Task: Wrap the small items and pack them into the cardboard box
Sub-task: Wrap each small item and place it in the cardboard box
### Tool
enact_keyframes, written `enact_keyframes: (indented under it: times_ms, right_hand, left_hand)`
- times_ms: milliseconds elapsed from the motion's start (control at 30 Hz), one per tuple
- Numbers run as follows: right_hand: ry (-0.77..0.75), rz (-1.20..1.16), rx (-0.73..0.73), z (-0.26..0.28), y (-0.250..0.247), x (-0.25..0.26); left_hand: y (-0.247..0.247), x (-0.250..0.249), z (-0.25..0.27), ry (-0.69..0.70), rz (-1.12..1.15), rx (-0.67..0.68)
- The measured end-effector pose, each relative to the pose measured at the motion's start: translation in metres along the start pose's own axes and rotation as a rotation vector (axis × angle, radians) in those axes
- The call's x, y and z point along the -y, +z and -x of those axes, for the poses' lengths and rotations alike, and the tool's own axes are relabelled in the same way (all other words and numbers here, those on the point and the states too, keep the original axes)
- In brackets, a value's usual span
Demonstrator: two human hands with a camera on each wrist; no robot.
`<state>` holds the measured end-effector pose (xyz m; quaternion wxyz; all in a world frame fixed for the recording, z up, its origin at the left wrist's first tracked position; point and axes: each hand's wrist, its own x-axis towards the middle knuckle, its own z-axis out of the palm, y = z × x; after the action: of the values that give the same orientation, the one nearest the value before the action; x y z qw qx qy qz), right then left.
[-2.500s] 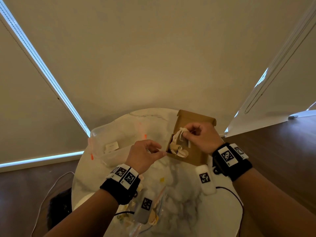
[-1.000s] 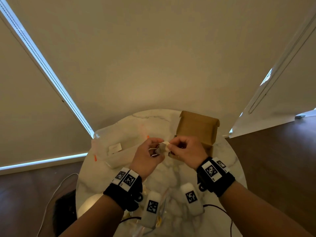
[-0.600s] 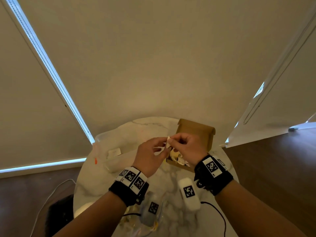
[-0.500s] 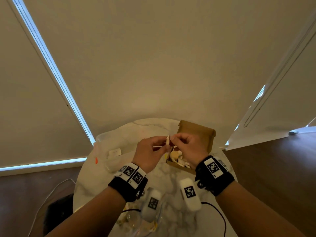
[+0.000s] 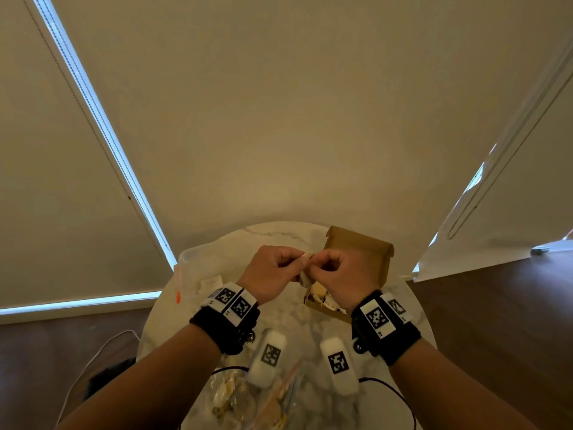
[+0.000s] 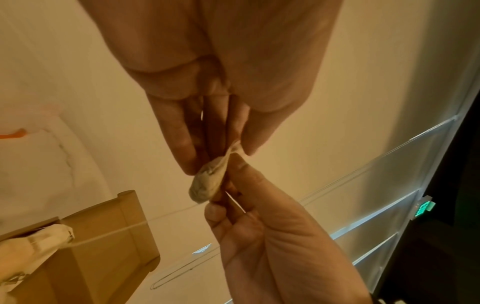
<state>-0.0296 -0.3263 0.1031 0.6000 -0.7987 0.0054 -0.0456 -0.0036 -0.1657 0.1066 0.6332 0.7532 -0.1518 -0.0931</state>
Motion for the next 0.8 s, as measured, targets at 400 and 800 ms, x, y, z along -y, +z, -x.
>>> enact_keyframes:
  times_ms: [400, 800]
  right_hand:
    - [0.088, -0.122, 0.123, 0.01, -0.004, -0.007]
    - [0.315, -0.363, 0.33, 0.029, 0.012, -0.03]
  left_hand:
    - [-0.007, -0.007, -0.027, -0.023, -0.068, -0.179]
    - [-0.004, -0.015, -0.027, -0.1, 0.214, -0.354]
